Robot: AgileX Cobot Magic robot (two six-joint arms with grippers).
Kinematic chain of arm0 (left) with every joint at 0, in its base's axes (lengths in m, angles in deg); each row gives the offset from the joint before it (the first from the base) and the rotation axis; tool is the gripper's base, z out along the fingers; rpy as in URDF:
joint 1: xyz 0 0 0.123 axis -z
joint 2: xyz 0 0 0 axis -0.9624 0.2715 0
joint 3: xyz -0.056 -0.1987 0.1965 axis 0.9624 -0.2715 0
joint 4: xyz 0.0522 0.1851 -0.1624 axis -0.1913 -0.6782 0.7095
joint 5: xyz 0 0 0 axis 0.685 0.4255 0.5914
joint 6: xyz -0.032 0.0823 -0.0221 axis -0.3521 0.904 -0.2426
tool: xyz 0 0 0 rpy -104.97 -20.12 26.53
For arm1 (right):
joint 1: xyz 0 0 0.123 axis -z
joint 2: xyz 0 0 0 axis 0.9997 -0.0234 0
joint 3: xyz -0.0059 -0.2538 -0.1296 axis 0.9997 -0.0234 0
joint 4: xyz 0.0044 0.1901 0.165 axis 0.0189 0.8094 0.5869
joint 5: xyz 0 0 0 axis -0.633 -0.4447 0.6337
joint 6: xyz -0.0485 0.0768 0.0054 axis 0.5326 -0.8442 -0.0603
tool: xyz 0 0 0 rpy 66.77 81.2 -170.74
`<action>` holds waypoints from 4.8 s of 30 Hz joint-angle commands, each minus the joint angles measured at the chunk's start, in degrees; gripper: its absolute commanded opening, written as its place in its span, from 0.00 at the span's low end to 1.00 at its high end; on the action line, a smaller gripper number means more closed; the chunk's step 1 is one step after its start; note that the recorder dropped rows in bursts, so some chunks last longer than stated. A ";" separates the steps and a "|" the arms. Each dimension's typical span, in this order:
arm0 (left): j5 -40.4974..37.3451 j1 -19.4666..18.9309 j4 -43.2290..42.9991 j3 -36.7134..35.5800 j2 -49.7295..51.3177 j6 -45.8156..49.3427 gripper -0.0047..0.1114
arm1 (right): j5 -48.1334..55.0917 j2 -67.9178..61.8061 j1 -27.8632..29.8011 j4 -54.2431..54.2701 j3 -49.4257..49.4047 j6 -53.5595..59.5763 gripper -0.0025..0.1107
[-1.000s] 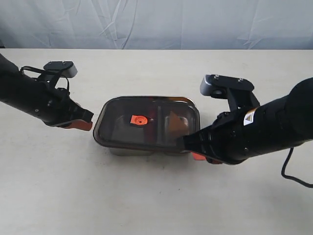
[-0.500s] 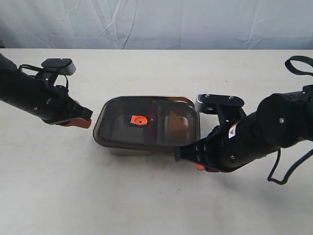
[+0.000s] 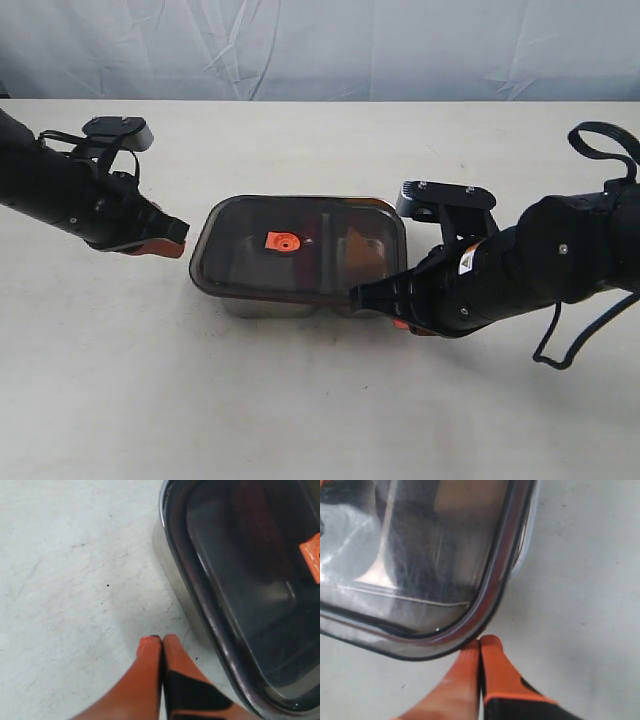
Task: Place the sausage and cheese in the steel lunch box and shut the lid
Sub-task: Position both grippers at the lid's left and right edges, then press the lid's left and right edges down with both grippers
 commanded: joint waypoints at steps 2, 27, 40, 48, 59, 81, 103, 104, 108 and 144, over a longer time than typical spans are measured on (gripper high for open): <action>0.13 -0.05 0.45 0.13 -0.54 -0.43 0.04 | -2.28 -0.07 0.20 -0.60 0.36 -0.04 0.01; -3.95 0.20 -2.29 0.13 -0.54 -16.77 0.04 | -0.90 -0.07 7.76 -9.05 0.36 -0.49 0.01; -9.74 0.20 -10.90 0.51 -0.54 -24.02 0.04 | 5.26 0.06 17.28 -13.52 3.66 -1.79 0.01; -14.36 0.20 -11.50 3.10 -1.82 -24.02 0.04 | 5.52 0.06 17.28 -13.63 3.66 -1.79 0.01; -15.62 4.03 -11.30 3.04 -1.51 -24.02 0.04 | 5.21 0.06 17.28 -13.63 3.66 -1.79 0.01; -11.56 7.06 -13.24 3.04 -1.38 -27.15 0.04 | 4.88 0.06 17.28 -13.41 3.66 -1.79 0.01; -9.99 6.86 -23.74 3.04 -1.38 -32.94 0.04 | 1.92 -0.05 3.55 -4.83 3.66 -1.12 0.01; -9.99 6.86 -23.74 3.04 -1.38 -32.94 0.04 | 1.77 -0.05 3.55 -4.72 3.66 -1.12 0.01; -9.99 6.86 -23.74 3.04 -1.38 -32.94 0.04 | 0.10 -0.05 3.55 -4.63 3.66 -1.12 0.01; -4.92 6.86 -21.40 6.58 -0.89 -33.07 0.04 | 14.83 3.25 3.55 -50.25 6.57 -35.14 0.01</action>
